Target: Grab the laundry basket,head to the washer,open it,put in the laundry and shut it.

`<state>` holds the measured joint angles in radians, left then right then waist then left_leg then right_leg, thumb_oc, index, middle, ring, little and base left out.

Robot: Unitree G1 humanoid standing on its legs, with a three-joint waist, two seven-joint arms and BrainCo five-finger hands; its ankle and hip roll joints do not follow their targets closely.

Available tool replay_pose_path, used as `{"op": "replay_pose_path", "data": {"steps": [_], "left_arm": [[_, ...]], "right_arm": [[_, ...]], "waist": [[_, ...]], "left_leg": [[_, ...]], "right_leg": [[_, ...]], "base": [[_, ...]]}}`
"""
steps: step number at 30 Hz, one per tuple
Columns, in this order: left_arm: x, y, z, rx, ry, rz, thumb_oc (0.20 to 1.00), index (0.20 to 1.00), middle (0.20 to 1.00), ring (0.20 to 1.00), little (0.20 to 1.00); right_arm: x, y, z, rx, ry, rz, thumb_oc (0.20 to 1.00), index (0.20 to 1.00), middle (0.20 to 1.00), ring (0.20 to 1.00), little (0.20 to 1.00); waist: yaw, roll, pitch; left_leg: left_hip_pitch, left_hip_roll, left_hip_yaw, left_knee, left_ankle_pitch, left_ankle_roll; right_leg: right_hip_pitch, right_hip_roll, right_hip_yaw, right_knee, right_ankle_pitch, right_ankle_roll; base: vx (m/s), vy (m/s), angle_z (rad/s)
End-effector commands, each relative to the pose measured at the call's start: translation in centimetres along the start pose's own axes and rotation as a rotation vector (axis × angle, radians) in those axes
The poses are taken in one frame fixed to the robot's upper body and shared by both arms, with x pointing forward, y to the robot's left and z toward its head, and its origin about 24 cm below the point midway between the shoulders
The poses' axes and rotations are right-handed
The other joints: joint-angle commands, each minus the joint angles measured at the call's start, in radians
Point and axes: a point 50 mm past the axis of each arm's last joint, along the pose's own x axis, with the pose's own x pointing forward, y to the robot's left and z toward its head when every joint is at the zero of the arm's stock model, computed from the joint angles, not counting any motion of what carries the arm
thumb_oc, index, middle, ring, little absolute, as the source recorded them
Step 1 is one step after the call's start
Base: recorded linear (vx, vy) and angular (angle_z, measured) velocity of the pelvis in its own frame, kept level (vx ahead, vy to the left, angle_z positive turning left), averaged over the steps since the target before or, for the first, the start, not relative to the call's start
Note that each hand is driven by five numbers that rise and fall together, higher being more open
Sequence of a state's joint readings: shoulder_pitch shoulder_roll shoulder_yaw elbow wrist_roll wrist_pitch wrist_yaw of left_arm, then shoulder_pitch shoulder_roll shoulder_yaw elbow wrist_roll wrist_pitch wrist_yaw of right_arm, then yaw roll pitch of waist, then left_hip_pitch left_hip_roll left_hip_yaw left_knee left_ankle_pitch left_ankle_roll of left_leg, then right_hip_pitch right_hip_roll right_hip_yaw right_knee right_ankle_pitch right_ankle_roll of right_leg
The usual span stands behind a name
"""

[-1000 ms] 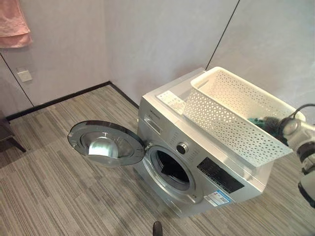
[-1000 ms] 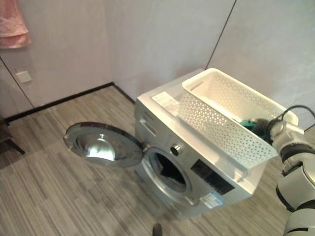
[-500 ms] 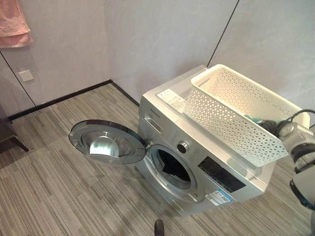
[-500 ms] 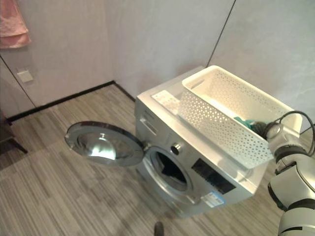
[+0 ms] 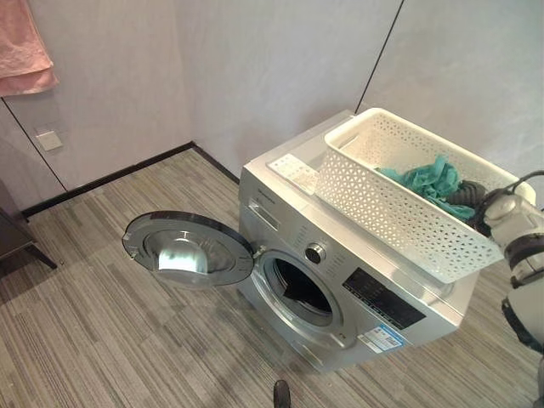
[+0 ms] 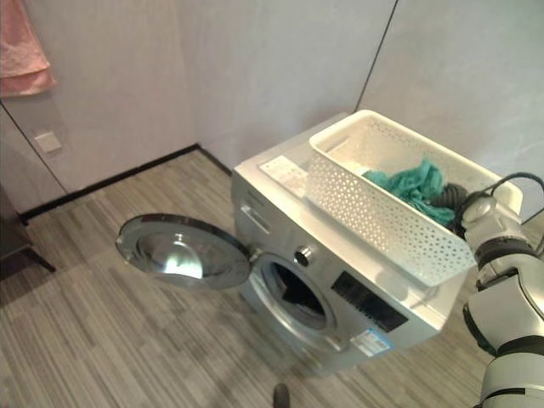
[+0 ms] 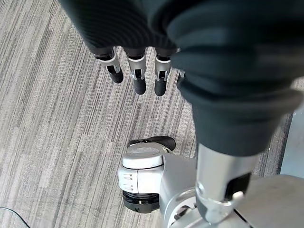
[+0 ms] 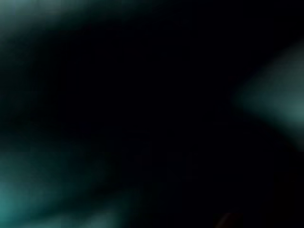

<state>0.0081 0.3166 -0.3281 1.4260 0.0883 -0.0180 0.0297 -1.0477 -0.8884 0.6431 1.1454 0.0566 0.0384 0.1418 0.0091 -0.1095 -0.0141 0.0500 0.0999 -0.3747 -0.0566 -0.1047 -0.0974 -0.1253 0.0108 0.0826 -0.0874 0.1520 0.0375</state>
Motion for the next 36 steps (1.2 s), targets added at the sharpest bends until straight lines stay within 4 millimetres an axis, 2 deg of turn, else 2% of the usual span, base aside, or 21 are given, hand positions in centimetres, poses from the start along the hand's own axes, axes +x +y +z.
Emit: {"op": "replay_pose_path", "data": {"steps": [1,3,5,6,7,9,17,23,28,30,33,34,36], "left_arm": [[0.0,-0.4,1.0,0.03,-0.012,0.008,1.0,1.0,1.0,1.0,1.0],[0.0,-0.3,1.0,0.031,-0.012,0.009,1.0,1.0,1.0,1.0,1.0],[0.0,-1.0,0.7,0.028,0.0,0.006,1.0,1.0,1.0,1.0,1.0],[0.0,-1.0,0.7,0.029,0.0,0.007,1.0,1.0,1.0,1.0,1.0],[0.0,-1.3,0.6,0.029,0.003,0.008,1.0,1.0,1.0,1.0,1.0],[0.0,-1.3,0.5,0.032,0.007,0.008,1.0,1.0,1.0,1.0,1.0],[-0.1,-2.1,-0.2,0.023,0.022,-0.009,1.0,1.0,1.0,1.0,1.0],[-0.1,-2.8,0.4,0.026,-0.005,-0.03,1.0,1.0,1.0,1.0,1.0],[-0.1,-2.7,2.4,0.045,-0.088,-0.027,1.0,1.0,1.0,1.0,1.0],[-0.1,-2.4,3.3,0.063,-0.129,-0.015,1.0,1.0,1.0,1.0,1.0],[-0.1,-1.6,4.4,0.06,-0.174,0.014,1.0,1.0,1.0,1.0,1.0],[-0.1,-0.8,5.5,0.056,-0.218,0.045,1.0,1.0,1.0,1.0,1.0],[-0.2,-0.3,6.0,0.05,-0.242,0.061,1.0,1.0,1.0,1.0,1.0]], "right_arm": [[-2.3,-9.2,4.7,0.199,-0.232,-0.384,0.2,0.2,0.2,0.2,0.2],[-2.3,-9.2,4.6,0.2,-0.231,-0.384,0.2,0.2,0.2,0.2,0.2],[-4.5,-11.7,7.0,0.219,-0.394,-0.541,0.2,0.2,0.2,0.2,0.2],[-4.5,-11.6,6.9,0.22,-0.392,-0.541,0.2,0.2,0.2,0.2,0.2],[-5.5,-12.3,7.3,0.244,-0.455,-0.61,0.2,0.2,0.2,0.2,0.2],[-6.0,-12.4,7.3,0.244,-0.474,-0.641,0.2,0.2,0.2,0.2,0.2],[-8.8,-12.8,6.8,0.261,-0.589,-0.752,0.2,0.2,0.2,0.2,0.2],[-11.3,-11.9,7.7,0.243,-0.732,-0.787,0.2,0.2,0.2,0.2,0.2],[-13.4,-11.0,7.9,0.21,-0.824,-0.82,0.2,0.2,0.2,0.2,0.2],[-14.0,-10.3,8.0,0.215,-0.865,-0.813,0.2,0.2,0.2,0.2,0.2],[-15.4,-8.7,9.2,0.22,-0.983,-0.782,0.2,0.2,0.2,0.2,0.2],[-16.3,-7.3,10.2,0.226,-1.075,-0.734,0.2,0.2,0.2,0.2,0.2],[-16.8,-6.5,10.6,0.239,-1.121,-0.704,0.2,0.2,0.2,0.2,0.2]], "waist": [[0.003,-0.074,-0.01],[0.004,-0.075,-0.009],[-0.006,-0.068,-0.021],[-0.005,-0.069,-0.021],[-0.009,-0.067,-0.026],[-0.008,-0.062,-0.029],[-0.009,-0.053,-0.032],[-0.017,-0.049,-0.02],[-0.034,-0.046,0.002],[-0.043,-0.046,0.02],[-0.063,-0.055,0.05],[-0.066,-0.049,0.074],[-0.066,-0.041,0.083]], "left_leg": [[0.068,0.011,0.035,-0.026,-0.014,0.016],[0.069,0.012,0.035,-0.026,-0.014,0.016],[0.081,0.006,0.042,-0.021,-0.027,0.023],[0.081,0.006,0.043,-0.021,-0.028,0.023],[0.08,-0.007,0.044,-0.012,-0.03,0.029],[0.088,-0.005,0.047,-0.01,-0.042,0.032],[0.09,-0.044,0.06,0.053,-0.08,0.058],[0.091,-0.092,0.081,0.142,-0.135,0.09],[0.088,-0.137,0.092,0.185,-0.162,0.124],[0.085,-0.161,0.098,0.192,-0.161,0.135],[0.077,-0.19,0.134,0.199,-0.158,0.152],[0.064,-0.2,0.166,0.208,-0.151,0.163],[0.06,-0.201,0.179,0.211,-0.147,0.167]], "right_leg": [[0.031,-0.083,-0.04,0.072,-0.124,0.074],[0.031,-0.083,-0.04,0.072,-0.124,0.074],[0.033,-0.087,-0.031,0.078,-0.12,0.077],[0.033,-0.086,-0.03,0.078,-0.12,0.077],[0.026,-0.094,-0.022,0.083,-0.111,0.081],[0.03,-0.09,-0.019,0.084,-0.115,0.082],[0.019,-0.11,0.022,0.102,-0.097,0.096],[0.012,-0.129,0.069,0.131,-0.084,0.113],[-0.003,-0.143,0.113,0.154,-0.066,0.133],[-0.02,-0.15,0.136,0.162,-0.044,0.146],[-0.049,-0.159,0.174,0.155,0.04,0.169],[-0.068,-0.158,0.165,0.154,0.048,0.169],[-0.07,-0.159,0.147,0.159,0.033,0.164]], "base": [[-0.01,0.04,-0.04],[-0.01,0.031,-0.03],[-0.03,0.079,-0.03],[-0.06,0.098,-0.17],[-0.05,0.081,-0.23],[-0.02,0.07,-0.16],[-0.03,0.087,-0.11],[-0.06,0.125,-0.25],[-0.09,0.126,-0.11],[-0.16,0.138,-0.23],[-0.21,0.1,-0.37],[-0.21,0.066,-0.5],[-0.16,0.07,-0.7]]}}
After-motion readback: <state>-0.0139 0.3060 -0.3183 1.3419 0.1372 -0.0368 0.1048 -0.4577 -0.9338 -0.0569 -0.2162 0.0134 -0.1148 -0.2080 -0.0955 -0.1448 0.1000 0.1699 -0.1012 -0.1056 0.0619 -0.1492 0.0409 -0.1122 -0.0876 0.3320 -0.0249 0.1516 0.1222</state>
